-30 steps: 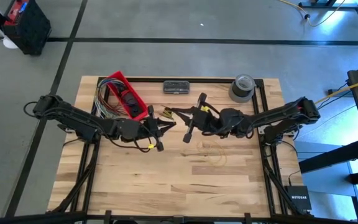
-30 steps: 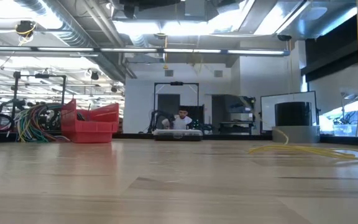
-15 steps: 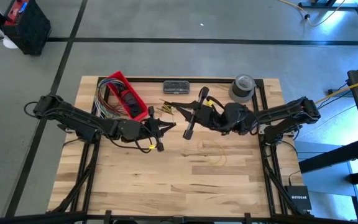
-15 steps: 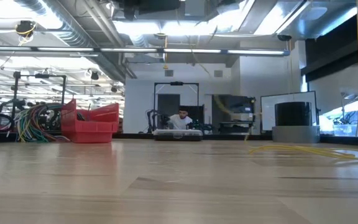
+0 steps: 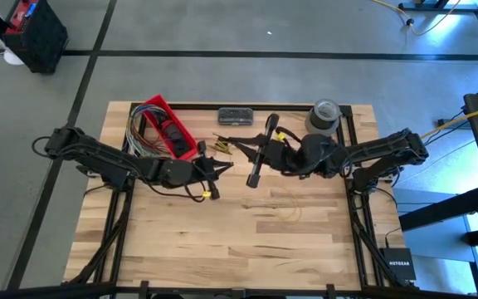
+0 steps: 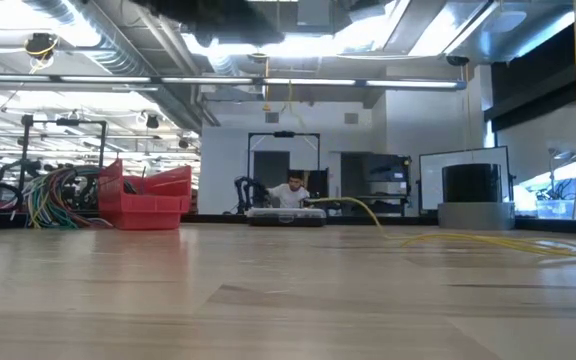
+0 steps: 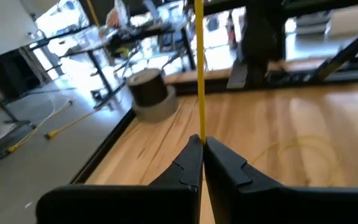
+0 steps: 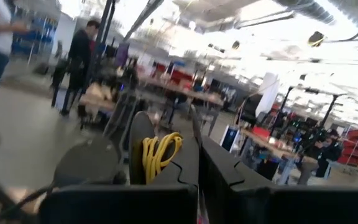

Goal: Coil cords
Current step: Coil the yellow wire on the spool

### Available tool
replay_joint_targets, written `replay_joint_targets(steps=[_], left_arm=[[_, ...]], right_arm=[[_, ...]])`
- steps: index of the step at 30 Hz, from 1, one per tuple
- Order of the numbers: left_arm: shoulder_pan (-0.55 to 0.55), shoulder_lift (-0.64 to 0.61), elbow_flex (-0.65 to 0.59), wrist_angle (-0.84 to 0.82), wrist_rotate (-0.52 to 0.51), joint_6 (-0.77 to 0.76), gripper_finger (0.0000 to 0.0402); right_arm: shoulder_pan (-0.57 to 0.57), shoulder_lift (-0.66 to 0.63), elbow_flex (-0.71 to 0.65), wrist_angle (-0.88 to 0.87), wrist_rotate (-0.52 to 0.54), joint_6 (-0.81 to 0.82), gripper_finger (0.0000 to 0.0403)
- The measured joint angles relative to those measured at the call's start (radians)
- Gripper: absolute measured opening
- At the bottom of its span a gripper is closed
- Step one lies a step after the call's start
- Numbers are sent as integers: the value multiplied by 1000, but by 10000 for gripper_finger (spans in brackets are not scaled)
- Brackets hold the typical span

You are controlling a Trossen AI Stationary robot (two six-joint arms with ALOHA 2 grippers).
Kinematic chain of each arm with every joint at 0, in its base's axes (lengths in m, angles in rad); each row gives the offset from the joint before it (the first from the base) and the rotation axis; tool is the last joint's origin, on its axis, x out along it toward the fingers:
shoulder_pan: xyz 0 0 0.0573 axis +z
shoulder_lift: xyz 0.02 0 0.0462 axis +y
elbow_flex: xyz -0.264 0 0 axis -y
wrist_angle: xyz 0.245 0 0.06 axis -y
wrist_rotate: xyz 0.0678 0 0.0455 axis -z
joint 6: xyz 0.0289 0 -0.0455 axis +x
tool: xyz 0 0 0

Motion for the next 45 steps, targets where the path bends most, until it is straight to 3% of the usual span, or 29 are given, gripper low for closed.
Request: replay_joint_targets(steps=[8, 13, 26, 36, 45], left_arm=[[-6, -73, -6, -191, -160, -3, 5], [-9, -147, -4, -307, -173, -44, 5], [-98, -323, -1, -483, -134, -153, 5], [-143, -327, 0, -332, -79, -132, 5], [-145, -231, 1, -175, -53, -103, 5]], right_arm=[[14, -9, -8, -321, 12, 20, 5], [10, -3, -44, -465, -8, 52, 5], [-67, 3, -201, -461, 45, 63, 5], [-96, 47, -268, -377, 29, 65, 5], [-95, 170, -268, -150, 40, 117, 5]])
